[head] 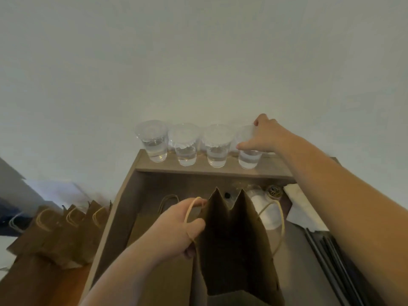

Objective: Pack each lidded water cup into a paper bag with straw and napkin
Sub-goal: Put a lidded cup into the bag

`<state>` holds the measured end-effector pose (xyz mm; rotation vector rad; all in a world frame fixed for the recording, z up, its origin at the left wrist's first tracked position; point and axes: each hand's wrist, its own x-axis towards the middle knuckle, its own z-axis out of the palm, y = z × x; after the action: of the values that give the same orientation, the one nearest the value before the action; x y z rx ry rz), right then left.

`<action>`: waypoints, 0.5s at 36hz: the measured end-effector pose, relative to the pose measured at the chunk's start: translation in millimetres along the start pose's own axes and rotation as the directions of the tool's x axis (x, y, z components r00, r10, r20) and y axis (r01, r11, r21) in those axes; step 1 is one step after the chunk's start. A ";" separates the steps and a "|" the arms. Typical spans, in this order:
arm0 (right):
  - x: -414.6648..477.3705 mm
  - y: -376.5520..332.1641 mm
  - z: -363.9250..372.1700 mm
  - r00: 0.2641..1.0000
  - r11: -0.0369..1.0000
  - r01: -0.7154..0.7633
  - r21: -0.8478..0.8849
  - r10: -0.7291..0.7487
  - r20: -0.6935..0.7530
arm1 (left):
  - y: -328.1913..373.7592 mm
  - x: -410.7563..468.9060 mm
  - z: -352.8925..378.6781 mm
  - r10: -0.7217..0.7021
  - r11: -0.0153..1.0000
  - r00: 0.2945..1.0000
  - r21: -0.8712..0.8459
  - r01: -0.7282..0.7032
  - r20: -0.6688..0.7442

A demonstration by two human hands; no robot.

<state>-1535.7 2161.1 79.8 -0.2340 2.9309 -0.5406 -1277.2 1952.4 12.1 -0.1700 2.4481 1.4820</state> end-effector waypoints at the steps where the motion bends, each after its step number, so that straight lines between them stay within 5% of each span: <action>1: -5.6 -1.8 -3.0 1.000 1.000 -0.004 -0.002 0.004 0.012 | -0.6 0.9 -0.7 0.009 1.000 1.000 0.017 -0.009 0.001; 10: -145.2 -51.2 -76.7 0.988 0.988 0.144 -0.051 -0.146 -0.054 | -7.4 2.9 -2.8 -0.023 0.999 0.995 0.046 0.018 0.096; 18: -249.3 -78.9 -70.7 0.958 0.945 0.261 -0.196 -0.228 0.175 | -6.5 8.1 -5.4 0.019 0.999 0.992 0.045 -0.025 0.128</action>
<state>-1294.9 2157.3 203.9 -0.6443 2.8262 -0.2175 -1284.4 1945.0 6.6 -0.0375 2.3869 1.3974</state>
